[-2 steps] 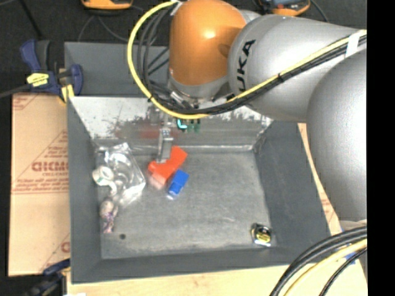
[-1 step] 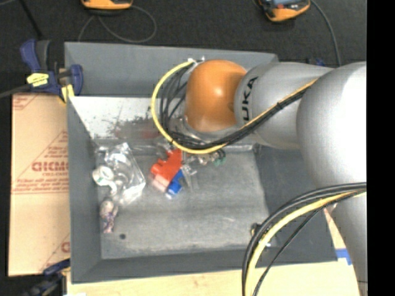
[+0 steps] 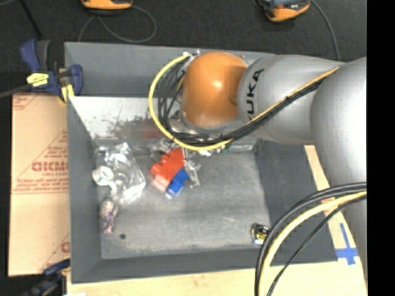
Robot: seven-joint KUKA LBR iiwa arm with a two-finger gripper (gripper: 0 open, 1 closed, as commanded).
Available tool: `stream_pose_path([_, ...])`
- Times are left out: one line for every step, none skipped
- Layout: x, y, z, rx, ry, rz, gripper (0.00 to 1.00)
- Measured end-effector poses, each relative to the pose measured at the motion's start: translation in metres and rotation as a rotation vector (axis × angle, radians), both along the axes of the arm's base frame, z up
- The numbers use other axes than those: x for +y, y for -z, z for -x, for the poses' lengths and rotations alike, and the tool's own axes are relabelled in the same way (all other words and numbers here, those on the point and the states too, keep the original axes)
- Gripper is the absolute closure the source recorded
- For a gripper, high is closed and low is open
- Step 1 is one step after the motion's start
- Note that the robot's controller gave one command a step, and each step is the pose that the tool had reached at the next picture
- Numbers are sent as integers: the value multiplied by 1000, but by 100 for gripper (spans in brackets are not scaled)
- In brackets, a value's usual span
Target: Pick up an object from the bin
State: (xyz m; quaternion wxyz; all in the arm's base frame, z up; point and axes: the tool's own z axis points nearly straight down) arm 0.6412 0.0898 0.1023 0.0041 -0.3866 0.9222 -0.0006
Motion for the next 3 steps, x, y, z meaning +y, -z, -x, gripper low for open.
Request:
stream_pose_path([-8, -24, 1, 0, -381, 3, 0])
stream_pose_path([-3, 27, -8, -10, -766, 4, 0])
stream_pose_path([-3, 23, -10, -18, -758, 3, 0])
